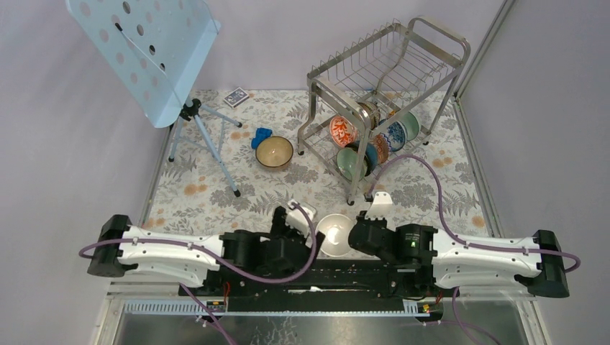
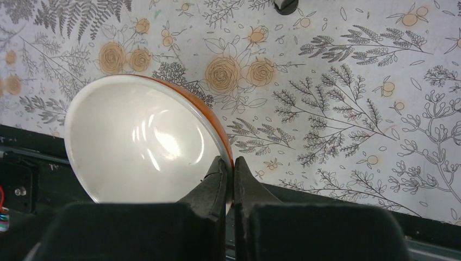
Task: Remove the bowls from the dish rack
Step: Place the bowl at the center of the board.
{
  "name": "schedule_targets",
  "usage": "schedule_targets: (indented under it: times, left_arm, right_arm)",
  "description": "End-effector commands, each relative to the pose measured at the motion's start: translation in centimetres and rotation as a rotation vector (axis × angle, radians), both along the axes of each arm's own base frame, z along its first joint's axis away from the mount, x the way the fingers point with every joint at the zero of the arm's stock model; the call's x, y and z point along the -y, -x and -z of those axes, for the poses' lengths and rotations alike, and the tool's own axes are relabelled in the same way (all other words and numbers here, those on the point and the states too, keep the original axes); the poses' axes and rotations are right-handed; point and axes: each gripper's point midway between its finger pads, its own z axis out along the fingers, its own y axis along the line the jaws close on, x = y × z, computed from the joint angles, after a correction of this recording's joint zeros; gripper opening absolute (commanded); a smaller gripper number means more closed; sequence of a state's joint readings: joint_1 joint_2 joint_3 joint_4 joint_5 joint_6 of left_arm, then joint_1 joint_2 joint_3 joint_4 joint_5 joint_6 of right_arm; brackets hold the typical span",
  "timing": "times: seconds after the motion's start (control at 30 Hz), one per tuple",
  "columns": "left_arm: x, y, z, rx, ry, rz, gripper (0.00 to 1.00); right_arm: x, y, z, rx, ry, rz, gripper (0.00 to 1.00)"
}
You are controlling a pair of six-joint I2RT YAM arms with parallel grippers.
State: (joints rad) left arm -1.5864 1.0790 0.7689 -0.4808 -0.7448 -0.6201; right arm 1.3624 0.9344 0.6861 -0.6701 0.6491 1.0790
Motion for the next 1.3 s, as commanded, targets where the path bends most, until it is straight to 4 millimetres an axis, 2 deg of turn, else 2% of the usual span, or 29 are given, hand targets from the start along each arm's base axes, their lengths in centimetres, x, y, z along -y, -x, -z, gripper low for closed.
schedule_targets:
  times: [0.0, 0.03, 0.13, 0.2, 0.33, 0.5, 0.73, 0.83, 0.9, 1.17, 1.27]
  left_arm:
    - [0.7, -1.7, -2.6, -0.143, 0.331, -0.199, 0.99]
    - [0.6, -2.3, -3.2, -0.174, 0.41, -0.269, 0.99]
    - [1.2, -3.8, -5.3, -0.204, 0.491, -0.291, 0.99]
    - [1.4, -5.0, -5.2, -0.295, 0.512, -0.354, 0.99]
    - [1.5, -5.6, -1.8, -0.442, 0.451, -0.467, 0.96]
    - [-1.0, -6.3, 1.5, -0.505, 0.313, -0.657, 0.96]
    - [-2.1, -5.9, 1.9, -0.51, 0.272, -0.667, 0.92]
    - [-2.3, -5.6, 1.8, -0.493, 0.238, -0.619, 0.85]
    - [-1.7, -5.1, 1.8, -0.483, 0.218, -0.54, 0.77]
    - [-1.1, -4.2, 2.9, -0.468, 0.155, -0.481, 0.64]
    - [-1.0, -4.3, 3.2, -0.464, 0.137, -0.479, 0.5]
  right_arm:
    - [0.2, -0.9, -0.6, 0.046, -0.085, 0.09, 0.0]
    - [0.0, -0.9, -0.4, 0.042, -0.097, 0.091, 0.0]
    - [-1.1, -0.7, -0.3, 0.033, -0.128, 0.068, 0.0]
    - [-1.5, -0.8, -0.2, 0.026, -0.126, 0.074, 0.0]
    - [-1.6, -1.2, 0.0, 0.027, -0.139, 0.126, 0.0]
    - [-3.1, -1.7, -0.2, 0.028, -0.187, 0.175, 0.0]
    - [-3.2, -2.3, -0.1, 0.027, -0.173, 0.257, 0.0]
    - [-3.4, -2.4, 0.1, 0.026, -0.172, 0.27, 0.0]
    - [-3.8, -2.4, 0.1, 0.023, -0.175, 0.26, 0.0]
    - [-4.5, -2.4, 0.1, 0.009, -0.198, 0.257, 0.0]
    - [-4.8, -2.4, 0.0, 0.005, -0.198, 0.253, 0.0]
